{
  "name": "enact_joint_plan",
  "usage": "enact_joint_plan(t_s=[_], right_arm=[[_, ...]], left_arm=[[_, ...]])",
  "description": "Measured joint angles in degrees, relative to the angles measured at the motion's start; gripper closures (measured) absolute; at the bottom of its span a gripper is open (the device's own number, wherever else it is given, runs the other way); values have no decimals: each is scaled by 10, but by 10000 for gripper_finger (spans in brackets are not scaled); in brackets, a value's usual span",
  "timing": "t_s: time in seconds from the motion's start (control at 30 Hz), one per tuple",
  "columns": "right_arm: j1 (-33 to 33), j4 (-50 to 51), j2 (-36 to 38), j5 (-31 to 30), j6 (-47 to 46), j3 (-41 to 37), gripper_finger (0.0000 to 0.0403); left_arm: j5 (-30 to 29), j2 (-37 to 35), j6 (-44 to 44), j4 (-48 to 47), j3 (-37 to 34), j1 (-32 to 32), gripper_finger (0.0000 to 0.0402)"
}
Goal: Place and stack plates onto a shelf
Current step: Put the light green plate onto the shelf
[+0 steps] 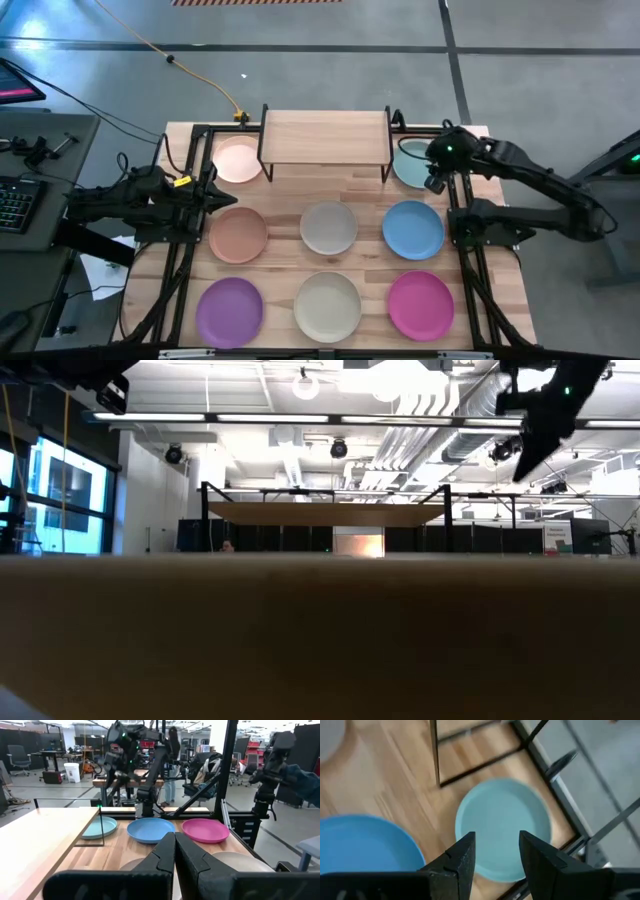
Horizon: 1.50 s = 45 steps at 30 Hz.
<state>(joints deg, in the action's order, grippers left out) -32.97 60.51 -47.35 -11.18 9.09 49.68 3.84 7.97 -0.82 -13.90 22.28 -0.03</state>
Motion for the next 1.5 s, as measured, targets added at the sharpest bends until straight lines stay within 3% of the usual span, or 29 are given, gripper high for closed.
enact_joint_plan(t_s=[0.23, 0.5, 0.97, 1.5], right_arm=[[-51, -58, -8, 52, 19, -84, 270], [-65, -60, -57, 75, 42, -74, 270], [-100, -84, -169, 82, 190, -74, 270], [-101, -72, -273, 114, 199, -74, 270]], left_arm=[[0, 0, 0, -1, 0, 0, 401], [0, 0, 0, -6, 0, 0, 401], [0, 0, 0, -6, 0, 0, 401], [0, 0, 0, -13, 0, 0, 401]])
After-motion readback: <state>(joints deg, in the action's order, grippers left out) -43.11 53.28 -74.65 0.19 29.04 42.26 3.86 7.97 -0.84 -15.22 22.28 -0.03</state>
